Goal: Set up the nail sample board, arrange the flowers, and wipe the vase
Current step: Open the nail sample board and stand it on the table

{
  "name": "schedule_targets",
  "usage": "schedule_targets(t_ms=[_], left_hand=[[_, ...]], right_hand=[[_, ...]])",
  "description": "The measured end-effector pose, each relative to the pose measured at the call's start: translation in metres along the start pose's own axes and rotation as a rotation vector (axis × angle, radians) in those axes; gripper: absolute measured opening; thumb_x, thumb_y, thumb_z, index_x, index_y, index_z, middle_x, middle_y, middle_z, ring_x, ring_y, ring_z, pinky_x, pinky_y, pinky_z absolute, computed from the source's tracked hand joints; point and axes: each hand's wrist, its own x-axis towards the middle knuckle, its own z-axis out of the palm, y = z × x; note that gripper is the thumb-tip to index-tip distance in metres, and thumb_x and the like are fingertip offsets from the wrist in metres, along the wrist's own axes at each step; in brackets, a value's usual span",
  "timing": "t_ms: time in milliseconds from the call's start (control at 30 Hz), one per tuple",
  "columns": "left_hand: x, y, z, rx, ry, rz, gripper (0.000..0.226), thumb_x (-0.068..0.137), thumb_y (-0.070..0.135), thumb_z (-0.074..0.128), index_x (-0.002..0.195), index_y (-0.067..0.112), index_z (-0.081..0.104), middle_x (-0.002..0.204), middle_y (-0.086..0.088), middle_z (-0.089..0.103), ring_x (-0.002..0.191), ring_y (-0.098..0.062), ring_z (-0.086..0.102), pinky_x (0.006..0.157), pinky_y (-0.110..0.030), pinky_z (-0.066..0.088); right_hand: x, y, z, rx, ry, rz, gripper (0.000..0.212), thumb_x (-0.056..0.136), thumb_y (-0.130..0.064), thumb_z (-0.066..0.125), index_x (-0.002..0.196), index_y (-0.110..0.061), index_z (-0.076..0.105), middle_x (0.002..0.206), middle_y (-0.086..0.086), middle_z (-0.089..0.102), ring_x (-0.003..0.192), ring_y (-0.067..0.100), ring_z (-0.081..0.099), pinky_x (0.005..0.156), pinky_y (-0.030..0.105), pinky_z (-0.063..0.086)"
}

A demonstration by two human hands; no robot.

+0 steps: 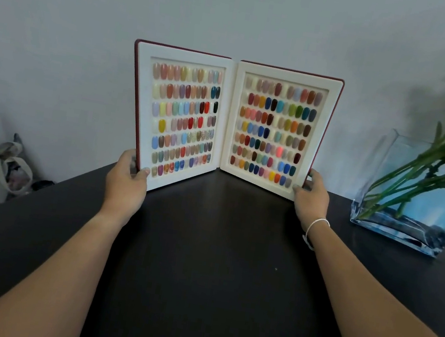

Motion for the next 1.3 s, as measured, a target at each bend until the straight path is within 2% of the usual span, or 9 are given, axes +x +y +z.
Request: schedule_targets(t_ms=[500, 1300], left_hand=[[-0.001, 0.003, 0.001, -0.03, -0.017, -0.029, 0.037, 0.091, 0.005, 0.046, 0.122, 0.024, 0.043, 0.133, -0.007, 0.051, 0.121, -0.025, 0.05, 0.089, -0.043, 0.049], [0.001, 0.001, 0.004, 0.023, -0.006, -0.023, 0.035, 0.091, 0.006, 0.045, 0.123, 0.021, 0.04, 0.133, -0.009, 0.05, 0.121, -0.027, 0.049, 0.089, -0.044, 0.048]], right_hand=[[0.013, 0.003, 0.001, -0.051, -0.014, 0.016, 0.048, 0.09, -0.002, 0.047, 0.132, -0.021, 0.038, 0.13, 0.009, 0.053, 0.118, 0.025, 0.05, 0.097, 0.043, 0.044], [0.015, 0.002, 0.002, -0.084, -0.019, 0.009, 0.048, 0.091, -0.001, 0.043, 0.134, -0.022, 0.036, 0.133, 0.008, 0.05, 0.121, 0.026, 0.049, 0.095, 0.043, 0.045]])
